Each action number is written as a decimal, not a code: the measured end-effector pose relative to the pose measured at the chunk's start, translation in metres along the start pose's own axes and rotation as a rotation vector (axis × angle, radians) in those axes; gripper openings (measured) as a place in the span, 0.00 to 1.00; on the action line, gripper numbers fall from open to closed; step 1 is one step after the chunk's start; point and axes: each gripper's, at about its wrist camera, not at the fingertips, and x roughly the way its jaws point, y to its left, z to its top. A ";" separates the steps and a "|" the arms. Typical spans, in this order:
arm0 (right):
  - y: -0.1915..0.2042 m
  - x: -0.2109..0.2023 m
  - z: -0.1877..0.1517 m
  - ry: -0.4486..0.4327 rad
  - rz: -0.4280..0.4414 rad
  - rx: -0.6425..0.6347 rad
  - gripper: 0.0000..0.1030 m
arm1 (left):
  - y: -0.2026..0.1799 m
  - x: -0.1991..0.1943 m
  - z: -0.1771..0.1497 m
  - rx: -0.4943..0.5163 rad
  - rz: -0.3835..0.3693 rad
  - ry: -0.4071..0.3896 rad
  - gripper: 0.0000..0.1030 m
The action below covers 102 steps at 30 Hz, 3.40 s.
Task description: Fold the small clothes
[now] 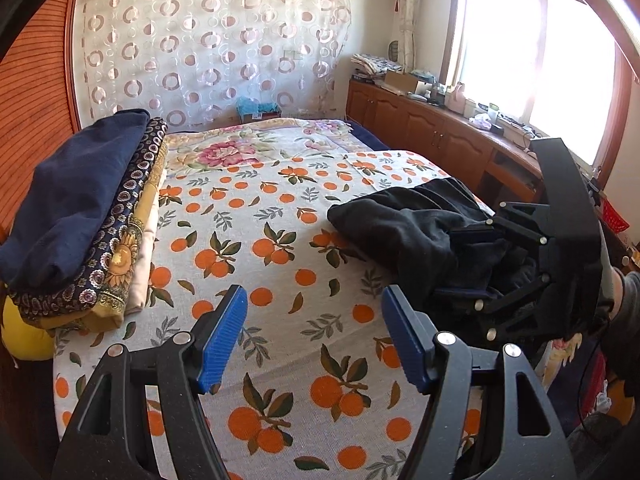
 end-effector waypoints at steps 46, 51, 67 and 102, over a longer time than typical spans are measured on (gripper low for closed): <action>-0.189 0.035 -0.007 0.063 0.007 0.353 0.06 | -0.065 0.173 0.057 0.198 -0.104 0.206 0.75; -0.224 0.031 -0.019 0.102 -0.084 0.449 0.06 | -0.066 0.173 0.057 0.204 -0.102 0.208 0.77; -0.162 -0.044 -0.064 0.088 0.012 0.512 0.43 | -0.065 0.173 0.057 0.190 -0.115 0.205 0.77; -0.126 -0.143 -0.172 0.137 0.036 0.678 0.15 | -0.092 0.090 0.055 0.192 -0.110 0.065 0.77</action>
